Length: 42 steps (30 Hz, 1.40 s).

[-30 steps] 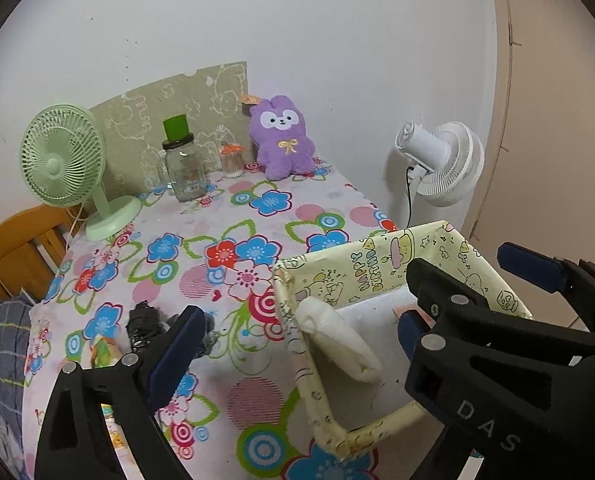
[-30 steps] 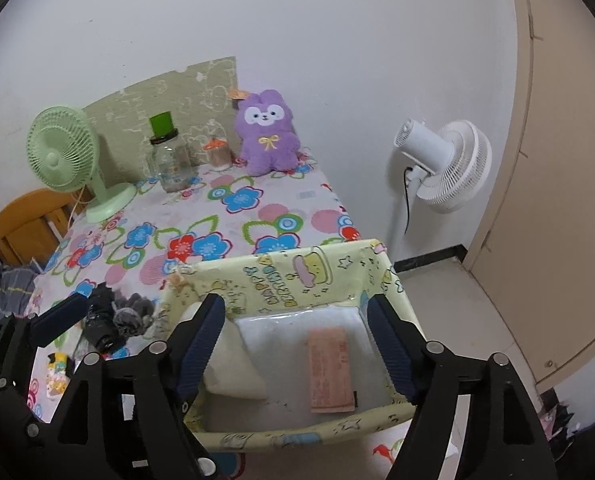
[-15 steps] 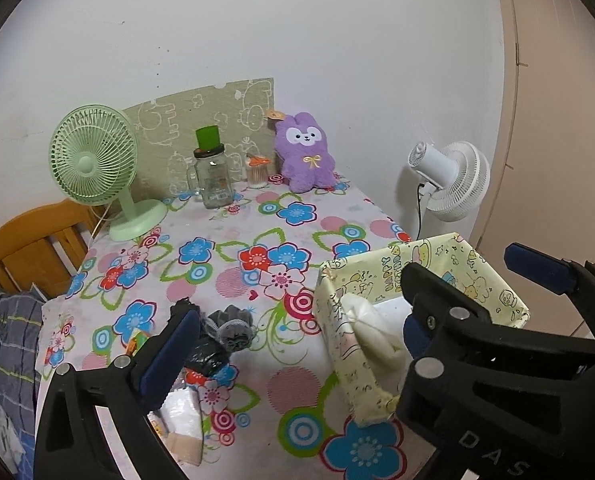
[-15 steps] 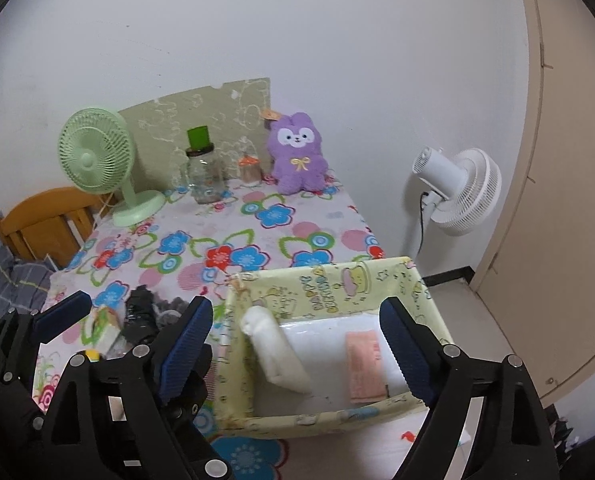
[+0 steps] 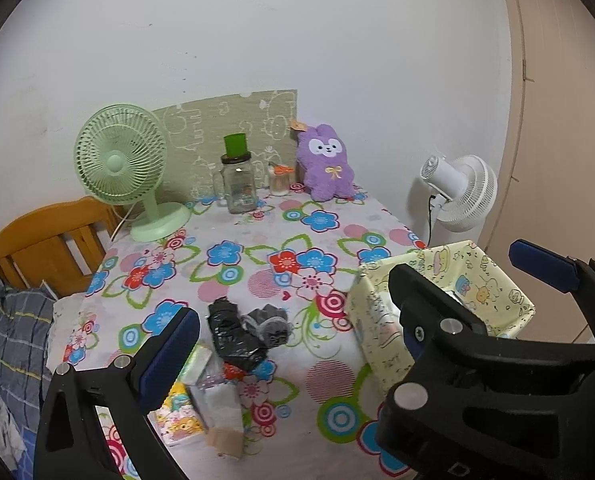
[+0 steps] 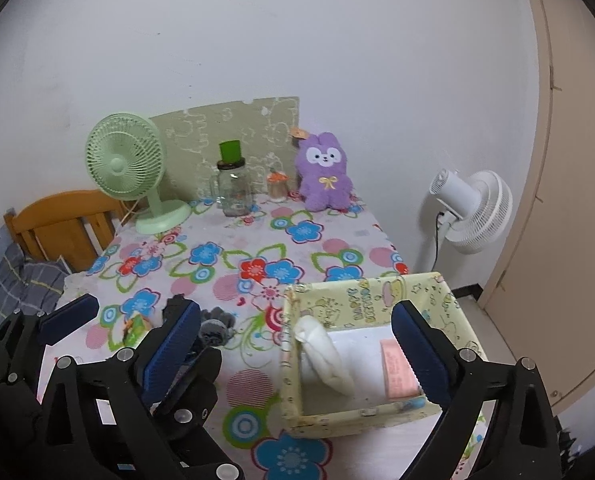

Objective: Organize soft objects
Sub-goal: 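Grasp white tissue with the right tool while the left tool grasps the cartoon tissue pack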

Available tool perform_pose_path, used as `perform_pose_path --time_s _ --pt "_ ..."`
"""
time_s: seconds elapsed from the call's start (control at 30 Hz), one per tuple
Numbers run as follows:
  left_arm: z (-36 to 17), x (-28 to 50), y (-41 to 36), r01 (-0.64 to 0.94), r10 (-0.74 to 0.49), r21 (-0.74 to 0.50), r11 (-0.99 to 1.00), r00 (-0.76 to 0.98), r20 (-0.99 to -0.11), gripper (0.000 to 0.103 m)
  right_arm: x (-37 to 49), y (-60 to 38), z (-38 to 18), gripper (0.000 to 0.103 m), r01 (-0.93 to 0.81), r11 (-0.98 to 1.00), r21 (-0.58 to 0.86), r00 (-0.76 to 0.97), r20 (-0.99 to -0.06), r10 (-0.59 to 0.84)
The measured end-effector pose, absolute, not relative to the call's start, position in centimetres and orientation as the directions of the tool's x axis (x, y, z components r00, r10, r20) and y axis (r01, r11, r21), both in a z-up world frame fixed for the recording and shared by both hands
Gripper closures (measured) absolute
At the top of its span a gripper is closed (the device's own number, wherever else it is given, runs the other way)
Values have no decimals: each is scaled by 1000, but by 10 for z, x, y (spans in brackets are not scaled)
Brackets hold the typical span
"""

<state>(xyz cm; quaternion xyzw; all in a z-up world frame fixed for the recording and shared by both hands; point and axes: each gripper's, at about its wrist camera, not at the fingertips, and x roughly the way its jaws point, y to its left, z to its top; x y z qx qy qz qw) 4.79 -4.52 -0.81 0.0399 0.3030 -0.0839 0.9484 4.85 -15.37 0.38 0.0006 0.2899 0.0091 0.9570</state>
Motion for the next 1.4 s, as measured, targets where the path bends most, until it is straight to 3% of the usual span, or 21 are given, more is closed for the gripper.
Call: perform_pose_path --time_s 0.63,1.4 --pt "-25 42 8 93 -59 27 995 803 -592 0 52 -98 -11 3 -127 992 14 824 -555 113" --pt "-89 55 57 -15 -4 -23 1000 759 -651 3 73 -58 -77 3 -163 986 34 783 -604 150"
